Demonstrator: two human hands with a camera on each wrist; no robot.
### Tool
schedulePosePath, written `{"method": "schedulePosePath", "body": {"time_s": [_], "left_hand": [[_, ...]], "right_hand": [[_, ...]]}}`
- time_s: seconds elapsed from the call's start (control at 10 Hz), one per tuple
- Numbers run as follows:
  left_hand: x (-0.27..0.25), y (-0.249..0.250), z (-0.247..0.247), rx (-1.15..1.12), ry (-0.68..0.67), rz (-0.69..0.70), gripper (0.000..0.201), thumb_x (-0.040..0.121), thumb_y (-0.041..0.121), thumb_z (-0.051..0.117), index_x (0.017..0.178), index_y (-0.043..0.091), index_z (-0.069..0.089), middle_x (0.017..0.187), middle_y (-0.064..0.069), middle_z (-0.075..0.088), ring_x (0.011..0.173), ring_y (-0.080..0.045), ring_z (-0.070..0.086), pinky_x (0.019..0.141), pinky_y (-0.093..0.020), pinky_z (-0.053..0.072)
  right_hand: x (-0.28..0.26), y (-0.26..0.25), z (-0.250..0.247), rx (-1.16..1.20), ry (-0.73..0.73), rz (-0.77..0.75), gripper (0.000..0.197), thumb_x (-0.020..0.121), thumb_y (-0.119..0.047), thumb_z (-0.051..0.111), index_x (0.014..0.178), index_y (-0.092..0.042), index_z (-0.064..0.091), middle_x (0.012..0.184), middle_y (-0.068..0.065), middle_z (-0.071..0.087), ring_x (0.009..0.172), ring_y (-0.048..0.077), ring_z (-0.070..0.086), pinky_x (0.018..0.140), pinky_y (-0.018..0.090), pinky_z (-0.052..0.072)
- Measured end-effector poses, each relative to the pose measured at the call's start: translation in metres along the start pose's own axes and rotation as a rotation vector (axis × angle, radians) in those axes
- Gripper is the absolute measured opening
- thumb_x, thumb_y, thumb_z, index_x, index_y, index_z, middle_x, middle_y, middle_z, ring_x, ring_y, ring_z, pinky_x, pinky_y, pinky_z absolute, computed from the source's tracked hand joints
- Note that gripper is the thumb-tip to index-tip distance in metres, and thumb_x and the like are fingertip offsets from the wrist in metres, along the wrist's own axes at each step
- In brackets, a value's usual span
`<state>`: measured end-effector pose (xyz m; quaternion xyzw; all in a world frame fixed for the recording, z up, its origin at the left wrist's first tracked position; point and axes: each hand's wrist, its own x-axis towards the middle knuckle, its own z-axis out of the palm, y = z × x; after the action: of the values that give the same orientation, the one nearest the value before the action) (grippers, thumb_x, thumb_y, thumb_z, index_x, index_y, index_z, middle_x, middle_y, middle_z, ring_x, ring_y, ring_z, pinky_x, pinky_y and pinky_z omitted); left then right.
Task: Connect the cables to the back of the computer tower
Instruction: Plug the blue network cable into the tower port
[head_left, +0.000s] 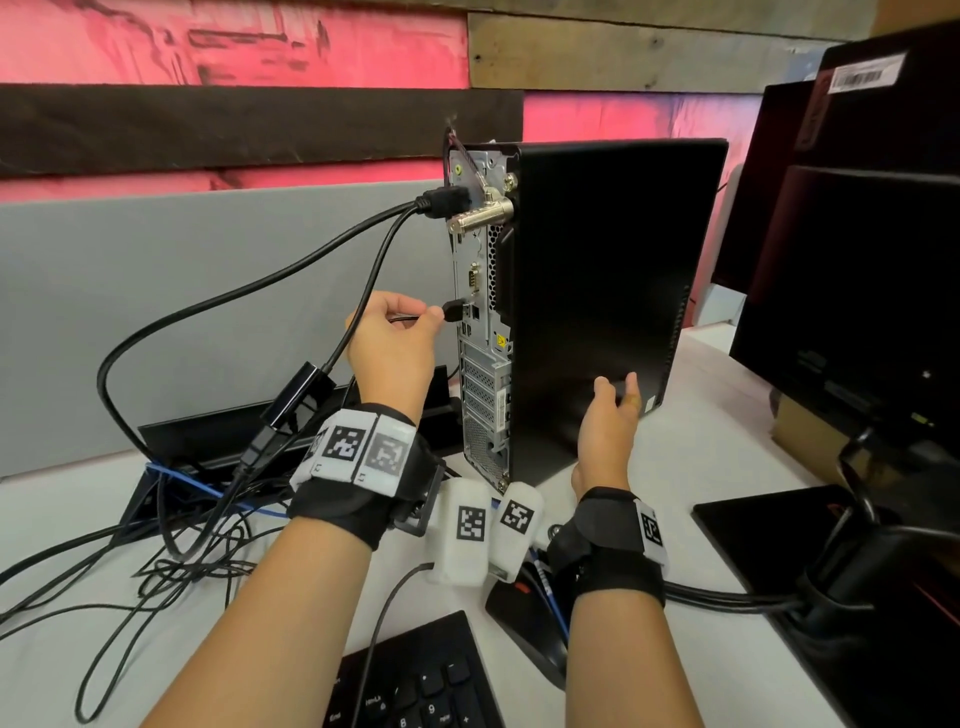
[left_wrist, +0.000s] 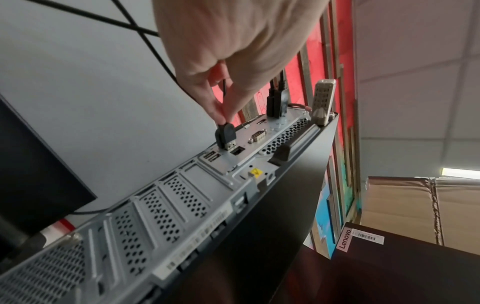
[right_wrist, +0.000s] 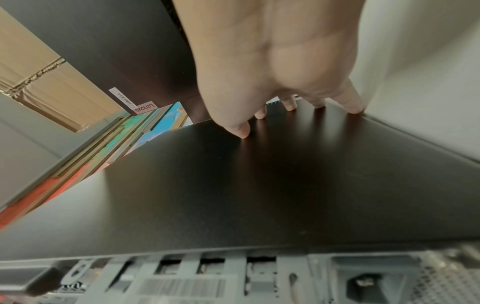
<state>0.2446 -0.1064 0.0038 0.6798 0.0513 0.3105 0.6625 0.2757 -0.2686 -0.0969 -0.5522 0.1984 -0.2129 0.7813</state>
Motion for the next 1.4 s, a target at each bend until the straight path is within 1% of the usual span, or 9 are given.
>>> {"method": "schedulePosePath", "body": {"time_s": [0.1, 0.4, 0.6, 0.7, 1.0, 1.1, 1.2, 1.3, 1.4], "left_hand": [[-0.002, 0.002, 0.002, 0.046, 0.016, 0.039, 0.031, 0.084, 0.012, 0.067, 0.067, 0.026, 0.045, 0.063, 0.012, 0.046, 0.054, 0.001, 0.042, 0.056, -0.010, 0.037], [-0.004, -0.001, 0.003, 0.126, 0.069, 0.128, 0.012, 0.085, 0.010, 0.067, 0.084, 0.011, 0.055, 0.067, 0.012, 0.048, 0.056, 0.002, 0.045, 0.050, 0.002, 0.040], [-0.006, 0.004, 0.006, 0.182, 0.060, 0.153, 0.024, 0.084, 0.008, 0.066, 0.070, 0.020, 0.052, 0.068, 0.011, 0.050, 0.057, 0.001, 0.047, 0.048, 0.001, 0.040], [-0.007, 0.006, 0.009, 0.227, 0.056, 0.175, 0.020, 0.085, 0.007, 0.065, 0.072, 0.017, 0.054, 0.074, 0.004, 0.054, 0.057, 0.000, 0.047, 0.044, 0.001, 0.040], [-0.010, 0.008, 0.004, 0.246, 0.012, 0.196, 0.008, 0.087, 0.006, 0.062, 0.084, 0.012, 0.057, 0.074, 0.005, 0.049, 0.055, -0.002, 0.044, 0.043, -0.002, 0.040], [-0.011, 0.001, -0.006, 0.294, -0.020, 0.274, 0.008, 0.086, 0.009, 0.062, 0.087, 0.017, 0.058, 0.082, 0.009, 0.049, 0.062, 0.002, 0.048, 0.061, -0.004, 0.042], [-0.013, -0.008, -0.023, 0.308, -0.061, 0.348, 0.009, 0.088, 0.012, 0.059, 0.094, 0.019, 0.058, 0.102, 0.007, 0.049, 0.074, 0.005, 0.058, 0.068, -0.001, 0.044], [-0.017, -0.011, -0.039, 0.316, -0.039, 0.447, 0.010, 0.088, 0.014, 0.059, 0.092, 0.022, 0.057, 0.105, 0.002, 0.043, 0.068, -0.002, 0.059, 0.064, -0.008, 0.049], [-0.027, -0.012, -0.044, 0.309, -0.004, 0.549, 0.006, 0.086, 0.015, 0.055, 0.082, 0.018, 0.058, 0.078, 0.003, 0.044, 0.057, -0.001, 0.044, 0.052, -0.015, 0.036]], "right_hand": [[-0.001, 0.000, 0.000, 0.002, -0.003, 0.008, 0.056, 0.099, -0.028, 0.045, 0.150, -0.035, 0.024, 0.157, 0.000, 0.026, 0.140, 0.024, 0.034, 0.110, 0.038, 0.033], [-0.001, 0.001, -0.001, 0.012, -0.006, 0.010, 0.056, 0.099, -0.028, 0.045, 0.150, -0.034, 0.023, 0.157, 0.001, 0.026, 0.140, 0.024, 0.034, 0.111, 0.039, 0.032], [0.000, 0.001, -0.001, 0.001, -0.008, 0.007, 0.057, 0.098, -0.028, 0.045, 0.150, -0.035, 0.023, 0.157, 0.001, 0.026, 0.140, 0.025, 0.034, 0.111, 0.040, 0.032], [-0.001, 0.001, -0.001, -0.005, -0.012, 0.013, 0.057, 0.099, -0.028, 0.044, 0.150, -0.035, 0.023, 0.157, 0.001, 0.025, 0.140, 0.025, 0.034, 0.110, 0.038, 0.032], [-0.001, 0.000, -0.002, -0.012, -0.006, 0.029, 0.056, 0.099, -0.026, 0.044, 0.150, -0.034, 0.024, 0.157, 0.000, 0.026, 0.138, 0.025, 0.036, 0.108, 0.037, 0.033], [-0.002, -0.001, -0.002, -0.009, -0.005, 0.038, 0.055, 0.099, -0.024, 0.045, 0.150, -0.034, 0.025, 0.156, 0.000, 0.026, 0.138, 0.024, 0.036, 0.108, 0.037, 0.034], [-0.002, -0.003, -0.001, -0.004, 0.001, 0.036, 0.055, 0.098, -0.023, 0.045, 0.150, -0.033, 0.026, 0.156, 0.001, 0.028, 0.138, 0.024, 0.037, 0.107, 0.034, 0.034], [-0.001, -0.004, -0.001, 0.009, 0.013, 0.043, 0.056, 0.097, -0.021, 0.045, 0.149, -0.031, 0.027, 0.154, 0.002, 0.030, 0.133, 0.021, 0.041, 0.098, 0.028, 0.034], [-0.002, -0.004, -0.003, 0.004, 0.025, 0.066, 0.055, 0.097, -0.020, 0.046, 0.148, -0.030, 0.030, 0.152, 0.003, 0.034, 0.118, 0.018, 0.046, 0.091, 0.027, 0.033]]}}
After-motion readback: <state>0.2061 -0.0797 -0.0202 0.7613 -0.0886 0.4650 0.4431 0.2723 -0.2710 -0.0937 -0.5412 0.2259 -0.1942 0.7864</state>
